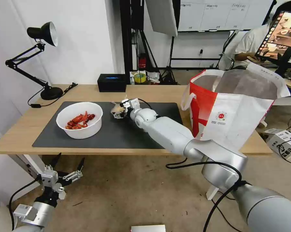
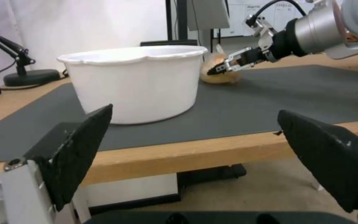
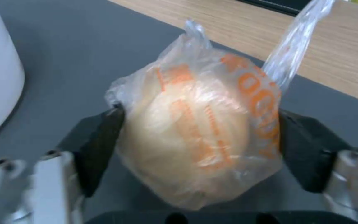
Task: Pick up the trash from the table and place it into the takeout bag.
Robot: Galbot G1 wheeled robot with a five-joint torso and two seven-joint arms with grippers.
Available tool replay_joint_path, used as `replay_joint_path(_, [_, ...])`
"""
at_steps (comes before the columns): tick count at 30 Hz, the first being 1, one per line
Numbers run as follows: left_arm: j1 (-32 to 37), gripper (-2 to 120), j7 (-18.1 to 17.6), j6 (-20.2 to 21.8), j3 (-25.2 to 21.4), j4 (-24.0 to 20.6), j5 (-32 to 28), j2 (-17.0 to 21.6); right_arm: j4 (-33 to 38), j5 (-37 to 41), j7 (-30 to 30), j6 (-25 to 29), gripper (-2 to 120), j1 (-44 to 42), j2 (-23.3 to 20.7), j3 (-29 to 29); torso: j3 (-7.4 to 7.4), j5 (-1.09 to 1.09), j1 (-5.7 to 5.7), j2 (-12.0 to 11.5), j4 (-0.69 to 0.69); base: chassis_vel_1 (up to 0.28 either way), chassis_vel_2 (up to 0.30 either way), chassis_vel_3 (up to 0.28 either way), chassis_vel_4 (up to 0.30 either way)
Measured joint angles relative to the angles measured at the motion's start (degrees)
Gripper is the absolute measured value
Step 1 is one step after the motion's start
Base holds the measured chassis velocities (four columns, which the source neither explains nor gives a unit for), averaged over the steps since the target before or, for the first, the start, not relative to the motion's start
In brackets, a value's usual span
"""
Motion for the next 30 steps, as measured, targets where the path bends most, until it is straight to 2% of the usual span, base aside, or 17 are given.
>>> replay_joint_path(1, [0.0, 100, 0.0, 0.0, 0.0, 0.0, 0.0, 0.0, 0.0, 0.0, 0.0, 0.0, 82, 0.0, 0.0, 0.0, 0.0, 0.0, 0.0, 0.0, 0.0, 0.0, 0.0, 0.0, 0.0])
replay_joint_path(4, [0.1, 100, 0.0, -0.1, 0.2, -0.4, 0.1, -0.1, -0.3, 0.4, 0.2, -0.2, 68, -0.1, 0.0, 0.4, 0.0, 0.0, 0.0, 0.0, 0.0, 0.0, 0.0, 0.0, 0.0])
replay_joint_path(5, [0.1, 100, 0.0, -0.1, 0.2, -0.4, 0.1, -0.1, -0.3, 0.4, 0.2, -0.2, 68, -0.1, 0.0, 0.4, 0.0, 0.0, 0.0, 0.0, 0.0, 0.0, 0.0, 0.0, 0.0])
replay_joint_path(9, [0.1, 100, 0.0, -0.1, 0.2, -0.6, 0.1, -0.1, -0.4, 0.7, 0.3, -0.7, 48, -0.2, -0.1, 1.1, 0.0, 0.0, 0.0, 0.0, 0.0, 0.0, 0.0, 0.0, 0.0])
replay_joint_path(13, [0.1, 100, 0.0, -0.1, 0.2, -0.6, 0.1, 0.0, -0.3, 1.0, 0.4, -0.9, 42, -0.2, -0.2, 1.2, 0.0, 0.0, 0.0, 0.0, 0.0, 0.0, 0.0, 0.0, 0.0])
replay_joint_path(15, [0.2, 100, -0.1, -0.1, 0.2, -0.6, 0.1, 0.1, -0.1, 1.3, 0.7, -1.0, 27, -0.3, -0.2, 1.3, 0.0, 0.0, 0.0, 0.0, 0.0, 0.0, 0.0, 0.0, 0.0])
replay_joint_path(17, [0.2, 100, -0.1, -0.1, 0.2, -0.6, 0.1, 0.1, 0.0, 1.4, 0.8, -1.0, 24, -0.4, -0.2, 1.4, 0.0, 0.0, 0.0, 0.0, 0.0, 0.0, 0.0, 0.0, 0.0])
replay_joint_path(20, [0.1, 100, -0.1, -0.2, 0.3, -0.4, 0.0, 0.3, 0.1, 1.6, 1.1, -1.0, 11, -0.7, -0.2, 1.5, 0.0, 0.0, 0.0, 0.0, 0.0, 0.0, 0.0, 0.0, 0.0])
replay_joint_path(23, [0.0, 100, -0.2, -0.2, 0.5, -0.3, 0.0, 0.4, 0.3, 1.7, 1.4, -1.1, 4, -1.0, -0.2, 2.2, 0.0, 0.0, 0.0, 0.0, 0.0, 0.0, 0.0, 0.0, 0.0])
replay_joint_path(28, [-0.1, 100, -0.2, -0.2, 0.6, -0.2, 0.0, 0.4, 1.8, 1.7, 2.4, -1.2, 4, -2.0, -0.5, 4.3, 0.0, 0.0, 0.0, 0.0, 0.01, 0.0, 0.0, 0.0, 0.0])
replay_joint_path(30, [-0.1, 100, -0.3, -0.2, 0.8, -0.2, 0.0, 0.4, 5.5, 1.5, 3.7, -1.1, 4, -2.8, -2.0, 5.4, 0.0, 0.0, 0.0, 0.0, 0.01, 0.0, 0.0, 0.0, 0.0])
